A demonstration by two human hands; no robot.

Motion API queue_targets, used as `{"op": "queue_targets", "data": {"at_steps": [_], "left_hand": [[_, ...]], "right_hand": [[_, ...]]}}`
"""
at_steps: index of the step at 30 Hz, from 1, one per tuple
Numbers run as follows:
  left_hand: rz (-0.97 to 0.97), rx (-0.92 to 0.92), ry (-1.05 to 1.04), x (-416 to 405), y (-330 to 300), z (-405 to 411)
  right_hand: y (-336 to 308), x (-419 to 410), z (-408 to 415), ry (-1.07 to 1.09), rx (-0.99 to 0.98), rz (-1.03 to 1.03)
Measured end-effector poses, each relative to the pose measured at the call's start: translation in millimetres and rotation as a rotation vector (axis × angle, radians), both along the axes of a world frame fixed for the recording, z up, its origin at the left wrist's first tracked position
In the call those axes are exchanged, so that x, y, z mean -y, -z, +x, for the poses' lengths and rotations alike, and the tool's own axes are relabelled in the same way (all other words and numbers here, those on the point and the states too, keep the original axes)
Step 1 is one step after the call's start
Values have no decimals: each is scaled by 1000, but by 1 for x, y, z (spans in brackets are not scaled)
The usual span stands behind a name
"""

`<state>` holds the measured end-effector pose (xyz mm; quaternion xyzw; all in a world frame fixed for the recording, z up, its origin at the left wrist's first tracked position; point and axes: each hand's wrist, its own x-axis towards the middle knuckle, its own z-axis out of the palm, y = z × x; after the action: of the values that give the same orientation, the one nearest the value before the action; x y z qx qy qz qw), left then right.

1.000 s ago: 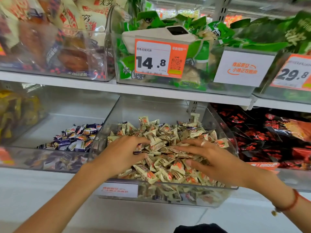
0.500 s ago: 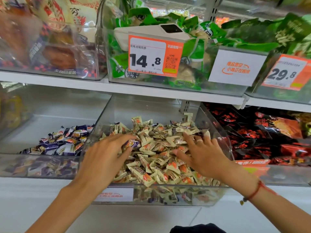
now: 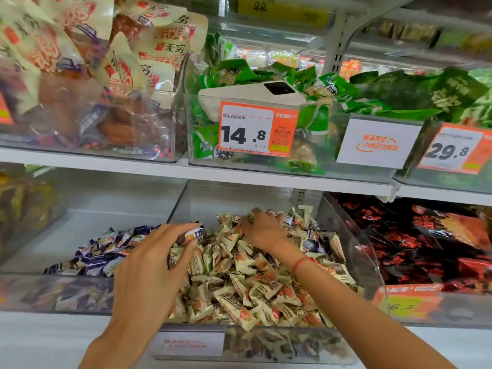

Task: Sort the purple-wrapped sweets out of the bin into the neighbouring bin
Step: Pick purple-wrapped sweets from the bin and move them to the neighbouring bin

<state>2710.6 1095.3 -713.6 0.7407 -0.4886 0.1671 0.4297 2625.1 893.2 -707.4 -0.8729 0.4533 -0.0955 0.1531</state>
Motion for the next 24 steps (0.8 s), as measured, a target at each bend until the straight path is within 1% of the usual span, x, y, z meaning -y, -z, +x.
{"op": "queue_targets", "data": {"at_steps": [2, 3, 4, 5, 6, 7, 8, 10, 12, 13, 14, 15, 16, 17, 18, 19, 20, 21, 23, 24], "left_hand": [[-7, -7, 20, 1, 0, -2], [-3, -10, 23, 3, 1, -2], [-3, -11, 24, 4, 1, -2], [-8, -9, 23, 5, 1, -2], [-17, -5, 22, 6, 1, -3], [-27, -4, 21, 6, 1, -4], [-38, -9, 20, 6, 1, -5], [-53, -23, 20, 4, 1, -6], [-46, -31, 16, 1, 2, -4], [-34, -32, 13, 1, 3, -1], [-27, -30, 11, -1, 3, 1], [-25, -30, 17, -1, 3, 3], [-24, -35, 31, -3, 2, 5], [-22, -39, 47, -4, 1, 6], [-16, -32, 54, -4, 0, 7], [-11, -18, 53, -5, -1, 6], [-13, -5, 47, -6, -2, 6], [-23, 2, 42, -7, -2, 6], [-59, -4, 34, -7, -3, 5], [-76, -11, 34, -7, -3, 5]], "right_hand": [[0, -5, 10, -49, 66, -19], [-2, -11, 13, -115, 129, 14], [-5, -19, 15, -208, 219, 99], [-10, -31, 16, -304, 312, 234], [-14, -42, 16, -384, 360, 370], [-16, -50, 14, -442, 358, 445], [-19, -57, 10, -475, 324, 443], [-20, -60, -3, -498, 305, 334], [-23, -51, -22, -441, 349, 168], [-24, -41, -34, -374, 341, 57], [-25, -28, -47, -277, 287, -50], [-24, -13, -59, -151, 172, -122], [-22, -1, -70, -11, 14, -131], [-18, 8, -77, 104, -155, -87], [-10, 13, -79, 160, -283, -19], [-1, 12, -75, 164, -354, 34], [7, 8, -68, 154, -368, 53], [16, 5, -56, 143, -339, 57], [19, -2, -31, 88, -215, 90], [19, -6, -17, 16, -158, 118]]}}
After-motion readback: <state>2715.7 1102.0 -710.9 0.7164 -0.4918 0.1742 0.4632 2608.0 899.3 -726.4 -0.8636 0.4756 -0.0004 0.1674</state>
